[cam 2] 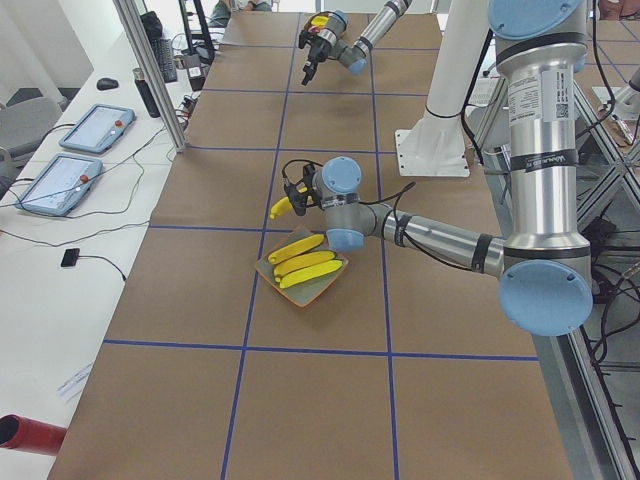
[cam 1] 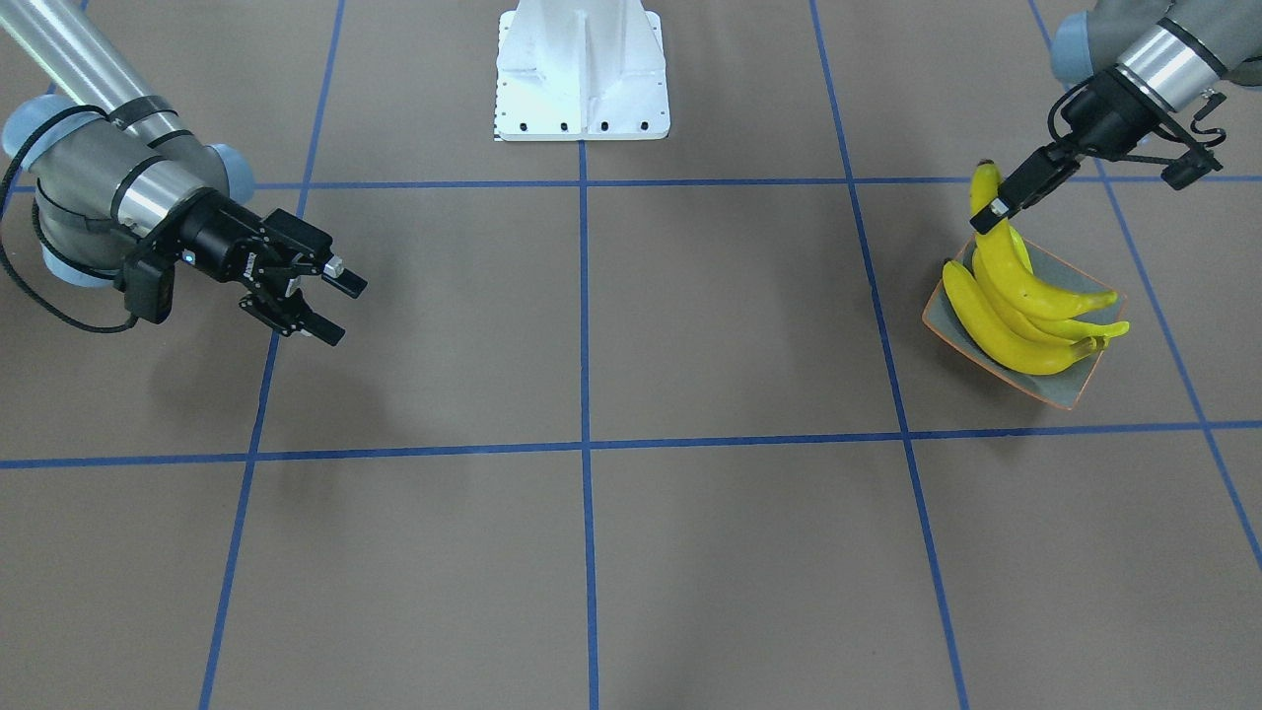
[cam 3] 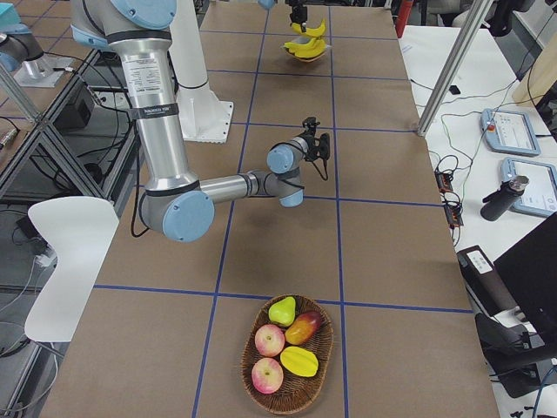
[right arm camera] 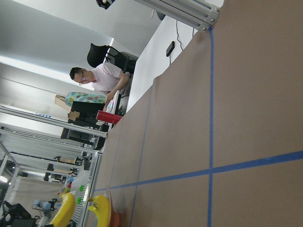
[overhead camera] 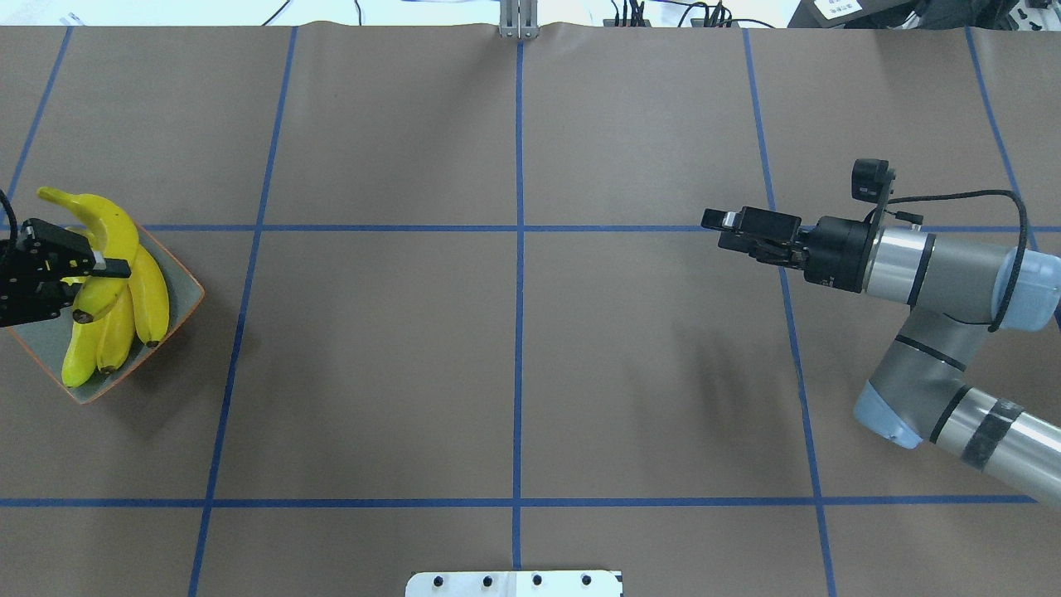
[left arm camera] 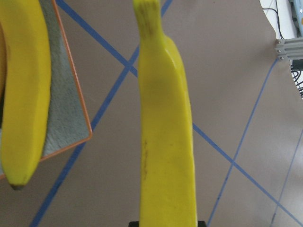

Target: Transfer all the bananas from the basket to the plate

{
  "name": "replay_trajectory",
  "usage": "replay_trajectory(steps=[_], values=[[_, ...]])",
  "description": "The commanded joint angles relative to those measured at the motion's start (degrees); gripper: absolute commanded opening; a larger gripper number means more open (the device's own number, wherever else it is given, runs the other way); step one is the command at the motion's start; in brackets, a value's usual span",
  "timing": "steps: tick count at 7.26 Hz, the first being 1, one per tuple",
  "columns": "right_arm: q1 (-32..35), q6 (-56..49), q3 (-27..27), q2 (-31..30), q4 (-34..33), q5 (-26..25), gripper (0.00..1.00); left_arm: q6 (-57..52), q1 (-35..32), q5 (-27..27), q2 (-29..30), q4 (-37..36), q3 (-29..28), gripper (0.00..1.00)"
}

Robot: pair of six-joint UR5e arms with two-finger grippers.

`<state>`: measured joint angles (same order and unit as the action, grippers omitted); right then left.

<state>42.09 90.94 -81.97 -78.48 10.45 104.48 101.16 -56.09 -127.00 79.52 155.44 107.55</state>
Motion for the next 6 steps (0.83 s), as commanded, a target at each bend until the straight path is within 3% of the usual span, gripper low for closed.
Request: replay_trajectory(steps=[1,4,6], values=[[3.68,-7.76,-0.29,-3.33,-4.46,3.88,1.0,-7.62,-0.16,2.11,-3.14,-6.01,0.2,0.0],[8.78,-18.39,-0.29,-5.8,-11.91,9.94,1.0,-10.19,1.06,7.27,-6.04,-8.04,0.38,0.0],[11.15,-22.8,-0.29,-5.9,-16.31,10.83,1.0,-11.6,2.3,9.58,-8.06,-10.51,0.47,0.0]])
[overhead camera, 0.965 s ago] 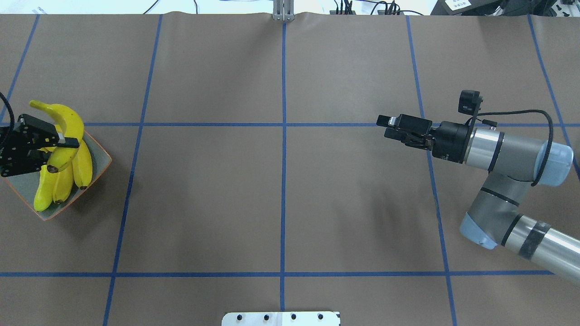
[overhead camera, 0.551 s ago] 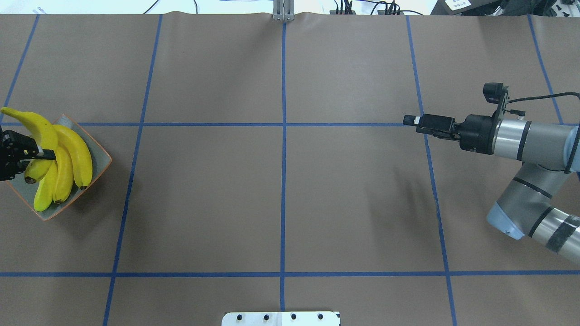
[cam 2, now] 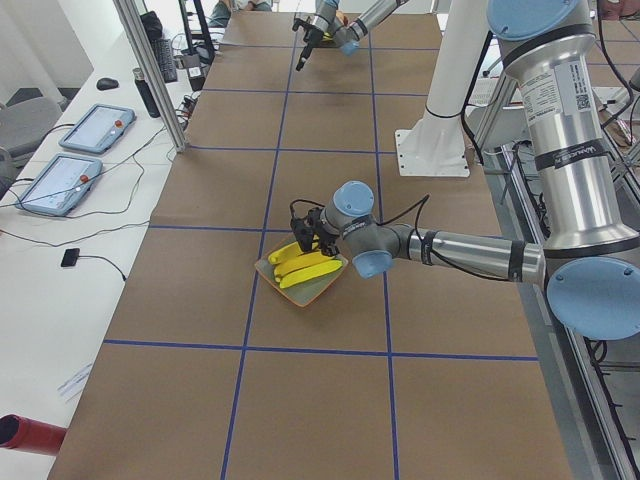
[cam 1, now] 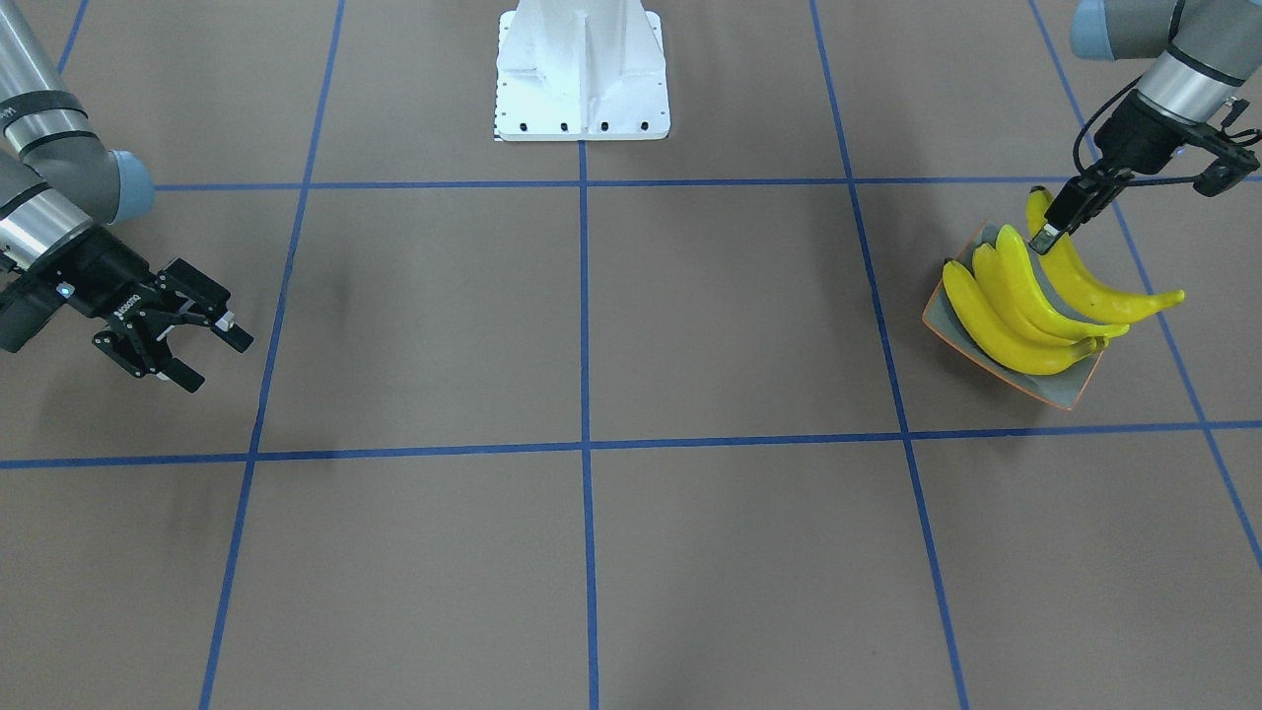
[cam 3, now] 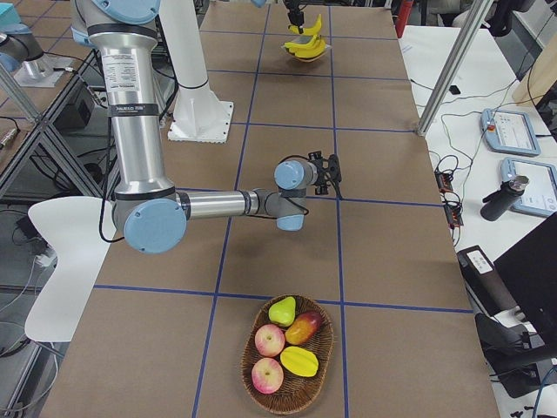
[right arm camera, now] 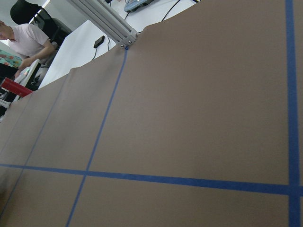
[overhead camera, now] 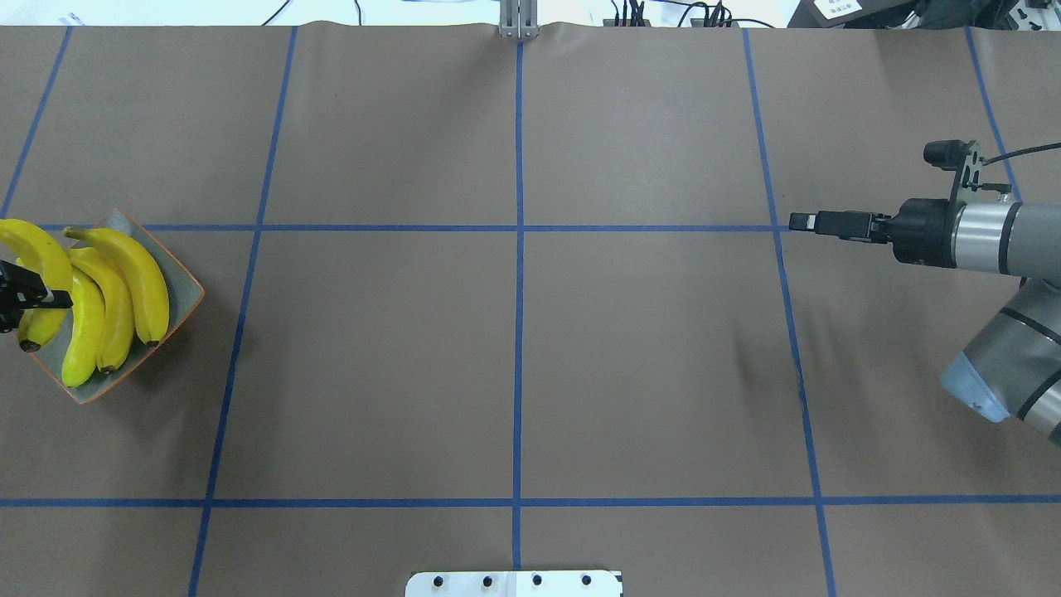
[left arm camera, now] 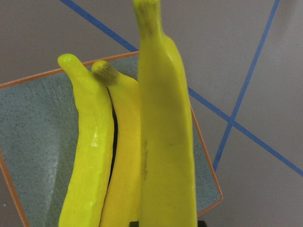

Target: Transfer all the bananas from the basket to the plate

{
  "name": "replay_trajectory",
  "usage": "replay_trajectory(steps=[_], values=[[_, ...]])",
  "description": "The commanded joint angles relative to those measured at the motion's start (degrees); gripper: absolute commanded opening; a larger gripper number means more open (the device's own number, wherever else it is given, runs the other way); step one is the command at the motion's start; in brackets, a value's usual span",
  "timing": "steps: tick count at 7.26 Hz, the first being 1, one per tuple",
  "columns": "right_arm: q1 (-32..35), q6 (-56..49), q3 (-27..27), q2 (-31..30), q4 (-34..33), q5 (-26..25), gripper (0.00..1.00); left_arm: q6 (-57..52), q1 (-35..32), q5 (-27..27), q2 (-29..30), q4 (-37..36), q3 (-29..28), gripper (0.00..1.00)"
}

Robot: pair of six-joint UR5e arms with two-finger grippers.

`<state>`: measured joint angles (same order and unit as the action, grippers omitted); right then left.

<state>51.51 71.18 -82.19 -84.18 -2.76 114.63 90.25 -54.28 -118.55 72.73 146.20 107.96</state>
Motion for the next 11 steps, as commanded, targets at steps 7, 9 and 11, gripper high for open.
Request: replay_trajectory(steps=[7,9,11], values=[[9.03,-14.89,-0.77,0.42,-16.45,8.49,1.0,-3.42,1.54,0.95,-5.93,-5.05,-0.47,0.0],[13.23,-22.61,-1.04,0.51,-23.48,12.25,1.0,-3.42,1.54,0.78,-5.32,-6.7,-0.56,0.0],[16.59,-32.73,-1.57,0.6,-30.61,15.7,1.0,-3.42,1.72,0.52,-3.57,-8.3,-1.09,0.0]])
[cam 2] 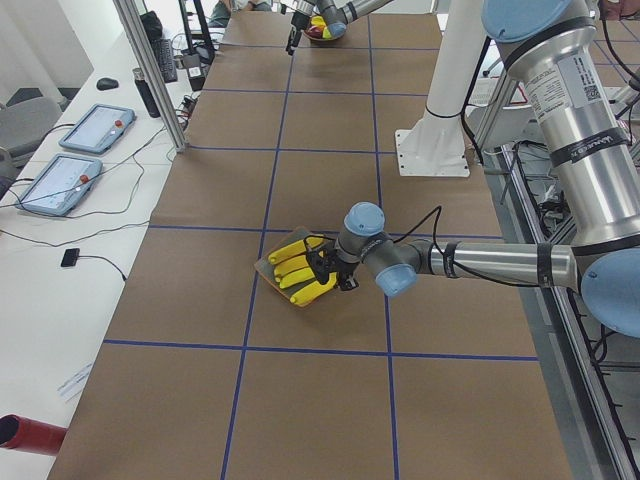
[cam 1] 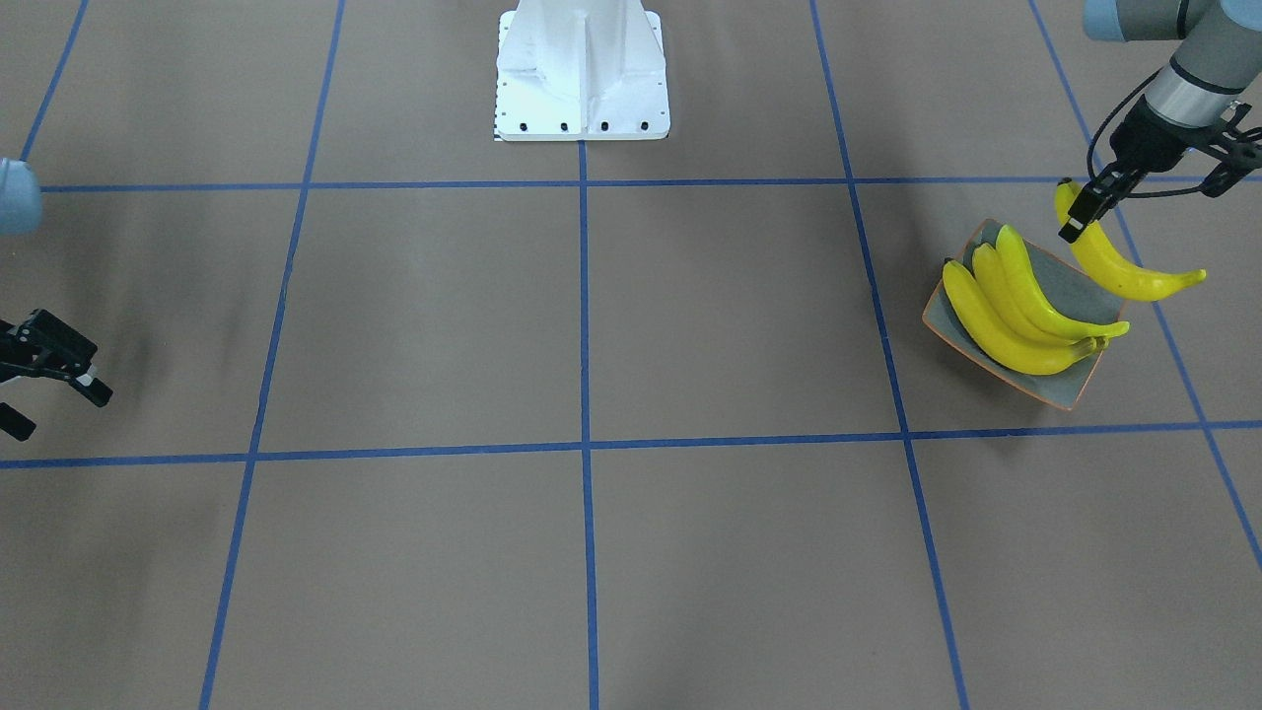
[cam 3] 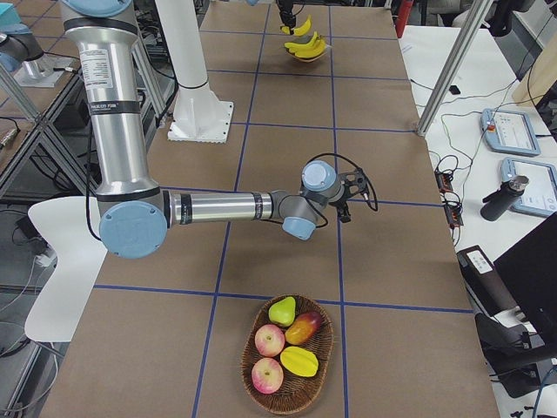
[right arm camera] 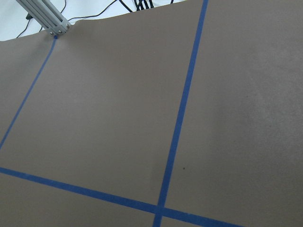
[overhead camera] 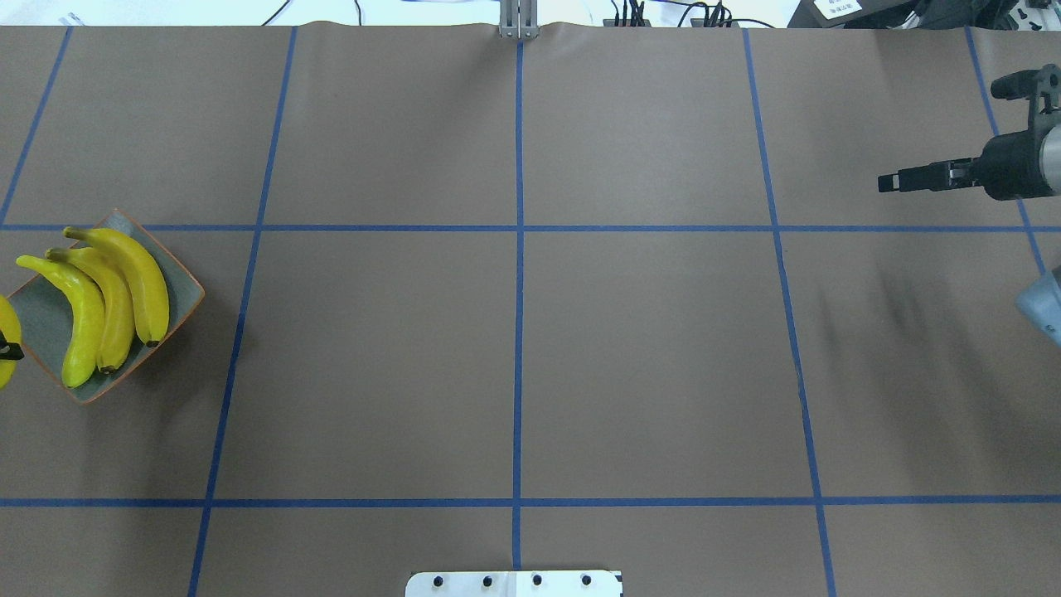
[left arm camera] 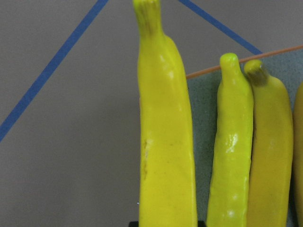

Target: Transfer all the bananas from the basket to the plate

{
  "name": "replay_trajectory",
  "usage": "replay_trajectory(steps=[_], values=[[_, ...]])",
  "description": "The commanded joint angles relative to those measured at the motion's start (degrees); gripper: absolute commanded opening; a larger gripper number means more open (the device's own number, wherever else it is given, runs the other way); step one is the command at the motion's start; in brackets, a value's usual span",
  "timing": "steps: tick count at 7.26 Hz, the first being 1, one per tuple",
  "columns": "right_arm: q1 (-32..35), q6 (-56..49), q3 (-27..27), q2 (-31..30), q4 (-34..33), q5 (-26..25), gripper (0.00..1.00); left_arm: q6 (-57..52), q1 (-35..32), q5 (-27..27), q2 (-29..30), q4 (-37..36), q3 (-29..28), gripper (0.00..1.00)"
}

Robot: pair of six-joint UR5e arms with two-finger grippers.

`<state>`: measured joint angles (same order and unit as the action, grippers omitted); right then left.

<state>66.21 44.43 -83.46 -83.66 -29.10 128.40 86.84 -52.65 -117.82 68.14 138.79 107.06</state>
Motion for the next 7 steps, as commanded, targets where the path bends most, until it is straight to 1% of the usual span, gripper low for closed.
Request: replay_trajectory(steps=[1,2,7], values=[[2.26,-6.28,-0.39,0.07,-4.56,2.2,1.0,0.0,0.18,-0.65,1.82,-0.97,-0.62,0.0],[2.52,-6.28,-0.39,0.07,-4.57,2.9,1.0,0.0,0.26,-0.65,3.3,-1.84,-1.59,0.0],[3.84,-6.2,-0.39,0.16,-4.57,5.01,1.0,0.0,0.35,-1.53,6.66,-2.2,-3.79,0.0]])
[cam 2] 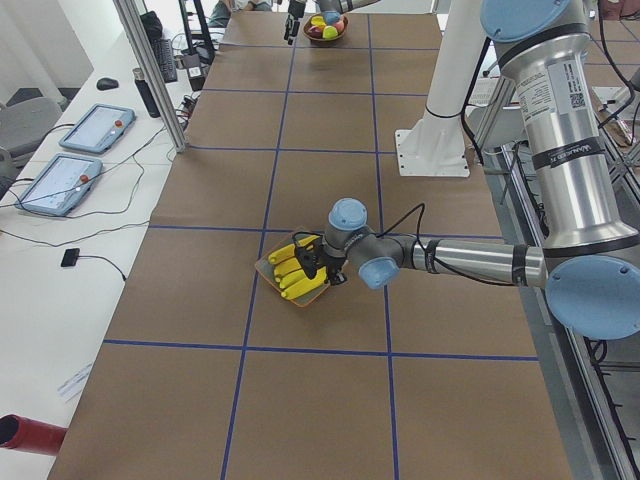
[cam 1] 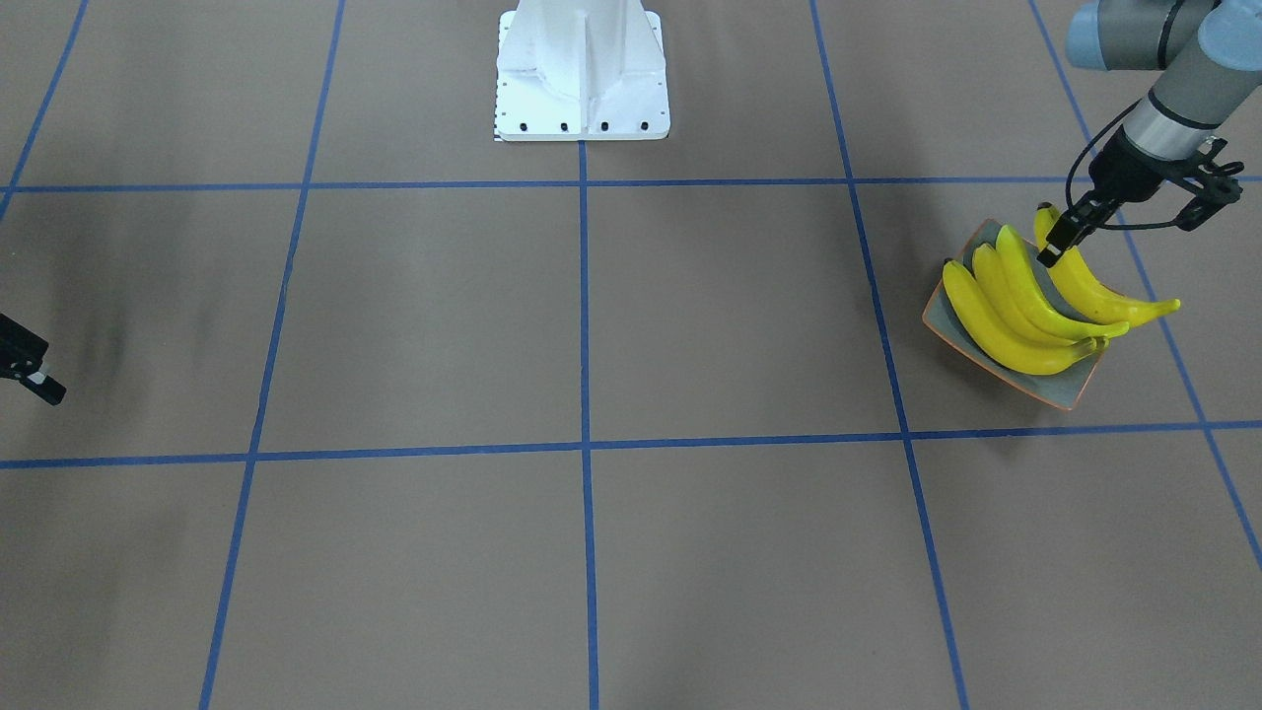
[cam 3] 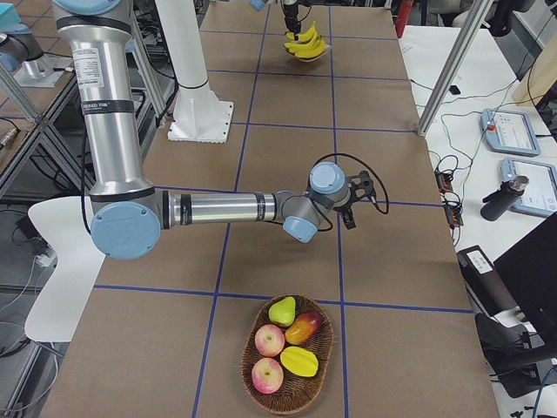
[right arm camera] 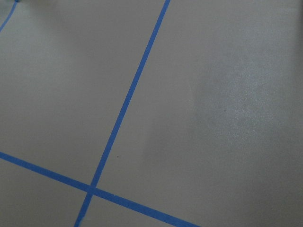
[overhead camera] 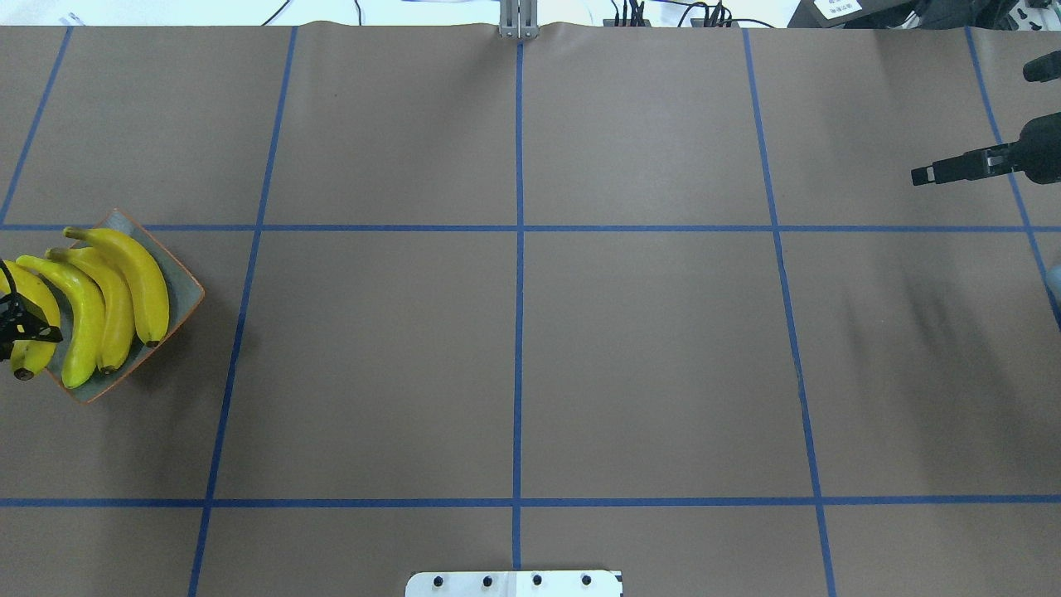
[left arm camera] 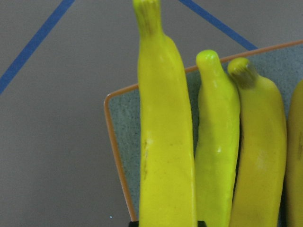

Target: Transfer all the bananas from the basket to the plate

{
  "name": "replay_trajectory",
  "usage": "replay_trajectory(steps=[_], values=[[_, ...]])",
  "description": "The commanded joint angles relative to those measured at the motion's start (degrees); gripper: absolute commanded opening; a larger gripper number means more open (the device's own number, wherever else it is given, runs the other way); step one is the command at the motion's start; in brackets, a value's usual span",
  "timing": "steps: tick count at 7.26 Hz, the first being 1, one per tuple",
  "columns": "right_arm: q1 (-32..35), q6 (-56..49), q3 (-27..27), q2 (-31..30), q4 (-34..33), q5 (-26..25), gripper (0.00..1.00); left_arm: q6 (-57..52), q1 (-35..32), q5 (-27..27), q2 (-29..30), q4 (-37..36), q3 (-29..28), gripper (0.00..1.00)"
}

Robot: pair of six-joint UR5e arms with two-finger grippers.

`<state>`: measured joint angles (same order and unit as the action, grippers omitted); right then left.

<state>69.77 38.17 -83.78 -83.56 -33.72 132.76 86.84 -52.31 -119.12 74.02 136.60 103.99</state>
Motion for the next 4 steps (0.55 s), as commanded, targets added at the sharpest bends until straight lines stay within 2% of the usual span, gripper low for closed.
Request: replay_trajectory(steps=[1,2,3,4], values=[[0.28,0.07,-0.07,0.06,0.05,0.66,1.0,0.0,0.11,-0.24,1.56,-0.02,-1.32,0.0],[0.37,-0.02,0.02,-0.03,0.05,0.66,1.0,-0.09,0.11,-0.24,1.57,-0.11,-1.33,0.47],[0.72,0.07,-0.07,-0.03,0.05,1.27,1.0,-0.7,0.54,-0.24,1.66,-0.2,-1.33,0.99],[1.68,0.07,-0.16,-0.03,-0.03,1.97,1.0,-1.05,0.72,-0.24,1.66,-0.2,-1.33,1.0]])
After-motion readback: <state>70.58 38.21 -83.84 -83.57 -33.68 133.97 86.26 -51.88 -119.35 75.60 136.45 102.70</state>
